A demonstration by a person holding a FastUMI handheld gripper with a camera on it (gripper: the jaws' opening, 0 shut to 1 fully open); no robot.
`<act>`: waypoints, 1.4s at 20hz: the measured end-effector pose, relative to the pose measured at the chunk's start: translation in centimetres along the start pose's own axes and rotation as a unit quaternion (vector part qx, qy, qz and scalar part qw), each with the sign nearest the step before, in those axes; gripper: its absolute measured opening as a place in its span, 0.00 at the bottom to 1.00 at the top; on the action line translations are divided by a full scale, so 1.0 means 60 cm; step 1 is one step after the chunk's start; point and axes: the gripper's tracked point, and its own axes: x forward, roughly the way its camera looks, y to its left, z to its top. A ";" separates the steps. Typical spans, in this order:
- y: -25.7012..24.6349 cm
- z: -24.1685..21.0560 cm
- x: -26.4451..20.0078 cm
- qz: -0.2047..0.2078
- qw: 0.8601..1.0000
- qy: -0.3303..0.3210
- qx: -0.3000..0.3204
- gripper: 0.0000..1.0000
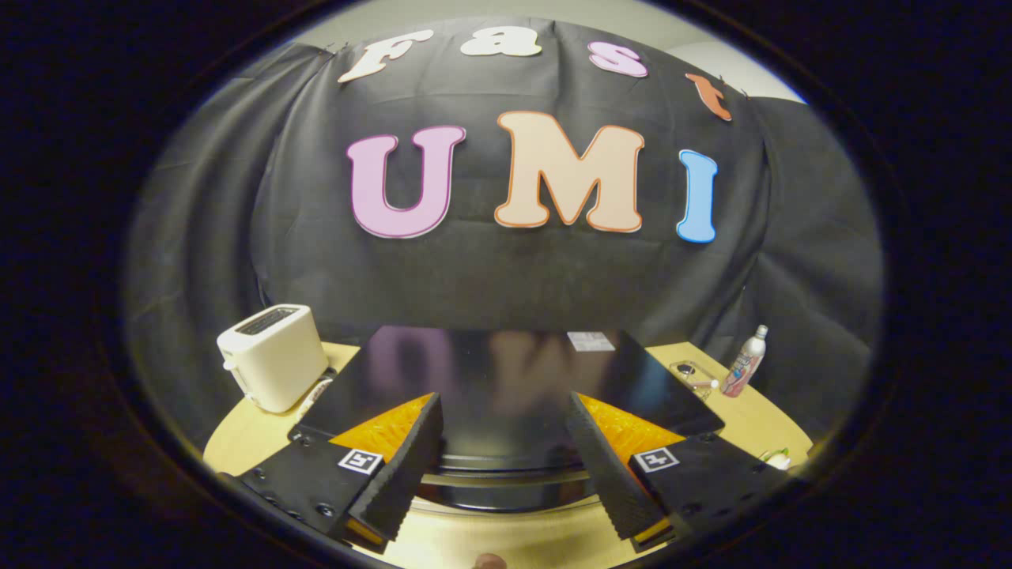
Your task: Open the toaster oven, put the food inside, and close the toaster oven door.
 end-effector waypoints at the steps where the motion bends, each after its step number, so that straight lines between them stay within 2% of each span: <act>1: 0.000 0.006 -0.004 0.000 1.000 -0.013 0.012 0.99; 5: -0.005 -0.010 -0.011 -0.003 0.997 -0.031 0.068 0.99; 8: -0.004 -0.014 -0.033 -0.005 0.997 -0.051 0.052 0.98; 17: -0.014 -0.058 -0.126 0.002 0.996 -0.070 0.060 0.99; 23: -0.021 -0.133 -0.199 -0.006 0.999 -0.015 0.046 0.99; 28: -0.022 -0.184 -0.225 -0.012 0.999 0.025 0.040 0.99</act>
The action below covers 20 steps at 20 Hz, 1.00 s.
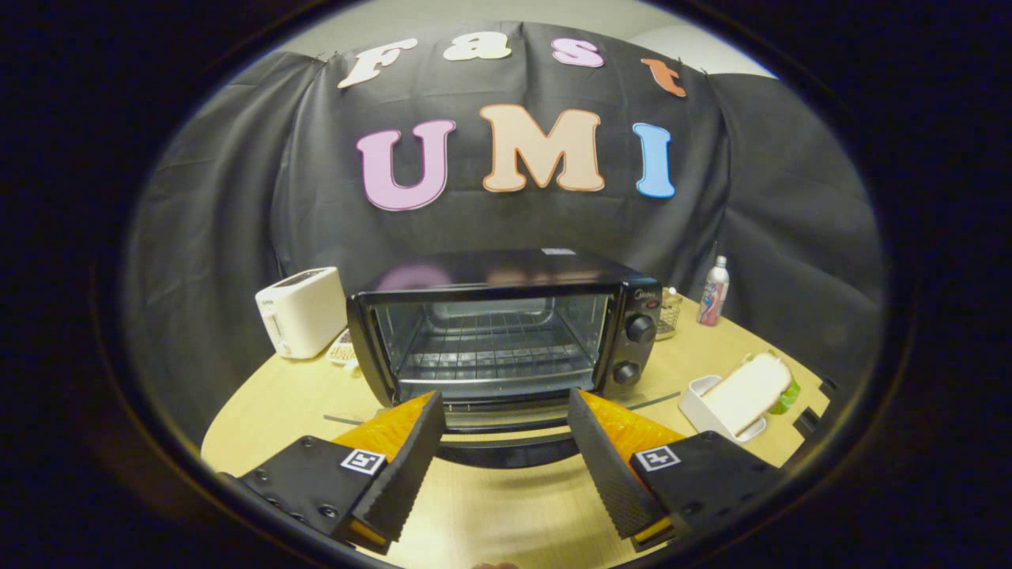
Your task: Open the toaster oven, put the food inside, and close the toaster oven door.
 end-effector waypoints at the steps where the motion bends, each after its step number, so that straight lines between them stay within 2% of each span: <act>1: -0.001 -0.011 -0.002 0.000 1.000 0.010 -0.002 0.99; 6: -0.006 -0.061 -0.001 -0.007 0.998 0.056 -0.008 0.99; 13: 0.002 -0.183 0.001 0.002 0.986 0.162 -0.044 0.99; 16: 0.000 -0.180 0.000 0.002 0.988 0.157 -0.003 0.98; 20: -0.032 -0.161 -0.005 -0.023 0.988 0.151 -0.017 0.99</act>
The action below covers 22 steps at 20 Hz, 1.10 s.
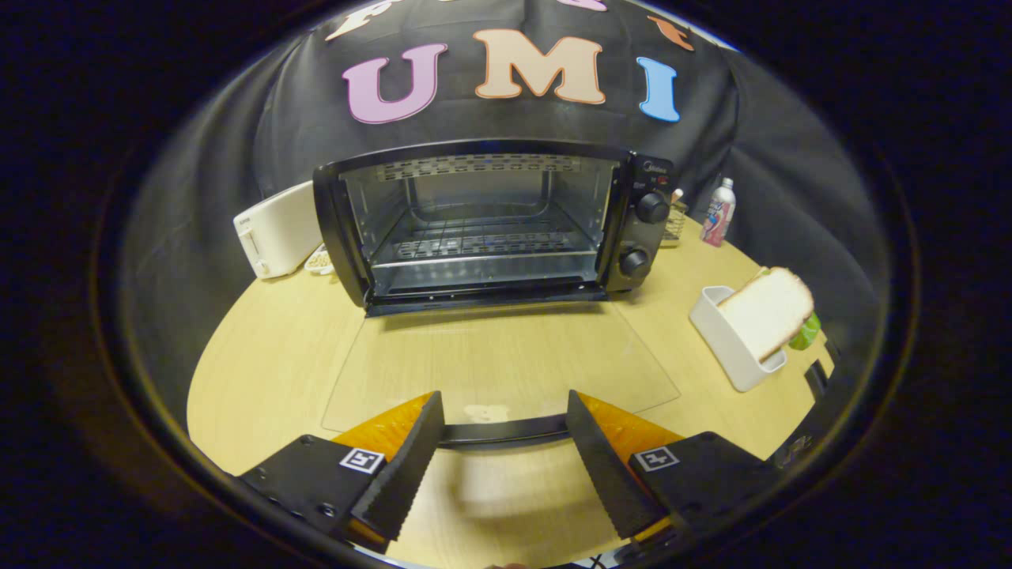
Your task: Open the toaster oven, put the food inside, and close the toaster oven door.
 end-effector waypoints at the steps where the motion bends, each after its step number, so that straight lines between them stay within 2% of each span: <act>1: -0.010 0.004 -0.003 -0.006 1.000 -0.001 -0.003 0.99; 7: -0.124 0.096 -0.019 -0.063 0.996 -0.045 0.038 1.00; 9: -0.197 0.136 -0.025 -0.108 0.990 -0.069 0.059 1.00; 13: -0.338 0.185 -0.041 -0.181 0.969 -0.110 0.126 1.00; 18: -0.494 0.191 -0.059 -0.249 0.938 -0.132 0.203 0.98; 20: -0.543 0.178 -0.057 -0.261 0.927 -0.134 0.234 0.98; 22: -0.564 0.168 -0.040 -0.241 0.922 -0.137 0.269 0.97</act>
